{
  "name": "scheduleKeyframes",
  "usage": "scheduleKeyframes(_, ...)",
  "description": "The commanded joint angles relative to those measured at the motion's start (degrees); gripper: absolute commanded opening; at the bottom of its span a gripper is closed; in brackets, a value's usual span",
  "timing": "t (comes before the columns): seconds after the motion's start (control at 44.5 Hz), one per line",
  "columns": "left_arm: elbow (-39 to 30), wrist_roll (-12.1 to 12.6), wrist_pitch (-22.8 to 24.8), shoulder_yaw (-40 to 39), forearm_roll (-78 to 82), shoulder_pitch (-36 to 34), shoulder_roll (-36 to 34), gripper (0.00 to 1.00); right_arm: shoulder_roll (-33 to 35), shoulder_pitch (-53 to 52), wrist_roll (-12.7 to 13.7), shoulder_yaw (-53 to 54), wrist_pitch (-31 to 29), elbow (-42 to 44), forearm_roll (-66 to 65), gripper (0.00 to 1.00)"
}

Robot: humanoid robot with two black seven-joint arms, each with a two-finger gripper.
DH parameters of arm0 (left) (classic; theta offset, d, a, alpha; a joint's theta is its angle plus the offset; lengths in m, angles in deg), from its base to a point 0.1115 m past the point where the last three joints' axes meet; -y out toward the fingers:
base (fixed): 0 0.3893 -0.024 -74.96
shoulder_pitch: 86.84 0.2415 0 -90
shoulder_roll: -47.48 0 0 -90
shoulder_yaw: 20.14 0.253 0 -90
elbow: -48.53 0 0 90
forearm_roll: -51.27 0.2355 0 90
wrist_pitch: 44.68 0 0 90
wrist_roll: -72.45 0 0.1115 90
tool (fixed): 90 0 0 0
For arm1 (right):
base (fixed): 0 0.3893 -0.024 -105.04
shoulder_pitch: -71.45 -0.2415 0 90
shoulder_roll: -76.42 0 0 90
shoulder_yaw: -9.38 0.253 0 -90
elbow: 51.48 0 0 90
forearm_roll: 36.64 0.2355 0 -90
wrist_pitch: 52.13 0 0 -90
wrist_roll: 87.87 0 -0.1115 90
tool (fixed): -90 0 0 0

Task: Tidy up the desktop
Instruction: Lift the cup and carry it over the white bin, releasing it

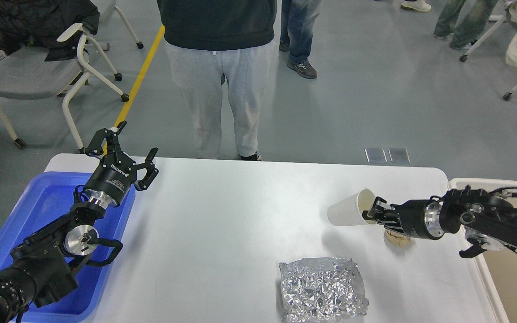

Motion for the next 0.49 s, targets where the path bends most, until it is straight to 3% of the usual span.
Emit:
scheduleKeyframes(0.0,0.01,0.00,0.01,0.00,0.01,0.00,0.01,1.00,9.36,-5.92,-0.03,-0.27,-3.20,-8.41,6.89,0.00)
scheduleKeyframes(0.247,0.01,0.00,0.09,0.00,0.01,0.00,0.01,1.00,19.65,-16.11,0.85,-1.76,-8.03,-15.45,14.36,0.00)
scheduleKeyframes(0.472,0.01,0.00,0.09,0.00,0.01,0.00,0.01,1.00,23.70,-20.43,2.96,-2.29,-10.76,-15.45,14.72,0.00)
